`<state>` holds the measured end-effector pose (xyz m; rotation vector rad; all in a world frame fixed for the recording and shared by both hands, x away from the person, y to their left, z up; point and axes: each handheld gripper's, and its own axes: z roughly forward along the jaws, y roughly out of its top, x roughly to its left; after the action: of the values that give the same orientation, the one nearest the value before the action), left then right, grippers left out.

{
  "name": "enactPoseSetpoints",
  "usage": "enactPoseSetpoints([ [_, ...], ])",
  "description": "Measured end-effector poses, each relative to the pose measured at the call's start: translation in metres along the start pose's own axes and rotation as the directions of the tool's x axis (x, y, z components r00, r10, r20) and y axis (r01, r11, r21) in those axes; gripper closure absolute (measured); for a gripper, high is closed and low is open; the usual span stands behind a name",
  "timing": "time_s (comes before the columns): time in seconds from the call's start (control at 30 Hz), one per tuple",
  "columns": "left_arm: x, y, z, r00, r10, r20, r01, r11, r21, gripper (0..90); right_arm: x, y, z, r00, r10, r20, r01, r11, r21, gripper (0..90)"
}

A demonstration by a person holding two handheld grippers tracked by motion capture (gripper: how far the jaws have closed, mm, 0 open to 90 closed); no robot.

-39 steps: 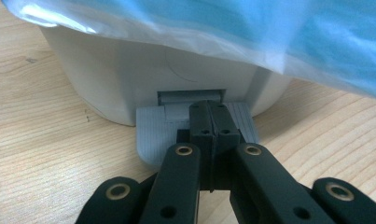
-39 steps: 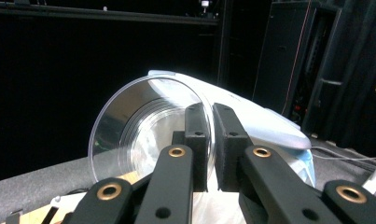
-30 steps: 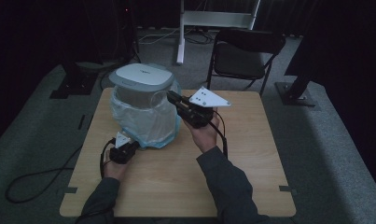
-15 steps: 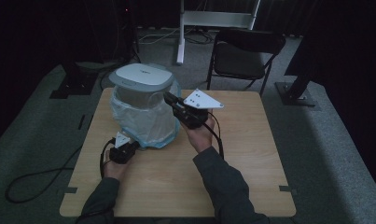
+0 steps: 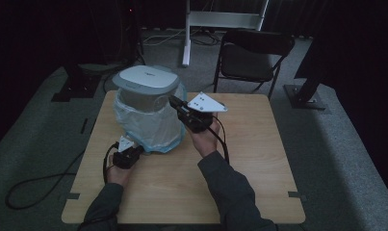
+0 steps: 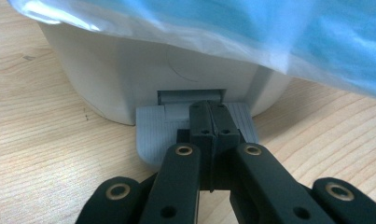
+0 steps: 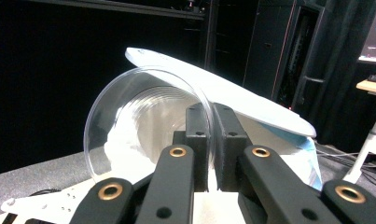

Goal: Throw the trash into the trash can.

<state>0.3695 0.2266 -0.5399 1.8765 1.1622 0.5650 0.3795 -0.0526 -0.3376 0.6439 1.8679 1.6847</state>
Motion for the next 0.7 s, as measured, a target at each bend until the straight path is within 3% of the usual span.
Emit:
enactPoseSetpoints([
  [0.7, 0.002, 0.000, 0.001, 0.9998, -0.019, 0.011, 0.019, 0.9998, 0.007, 90.0, -0.001, -0.009, 0.012, 0.9993, 0.029, 0.022, -0.029, 0.999, 0.013, 86.0],
])
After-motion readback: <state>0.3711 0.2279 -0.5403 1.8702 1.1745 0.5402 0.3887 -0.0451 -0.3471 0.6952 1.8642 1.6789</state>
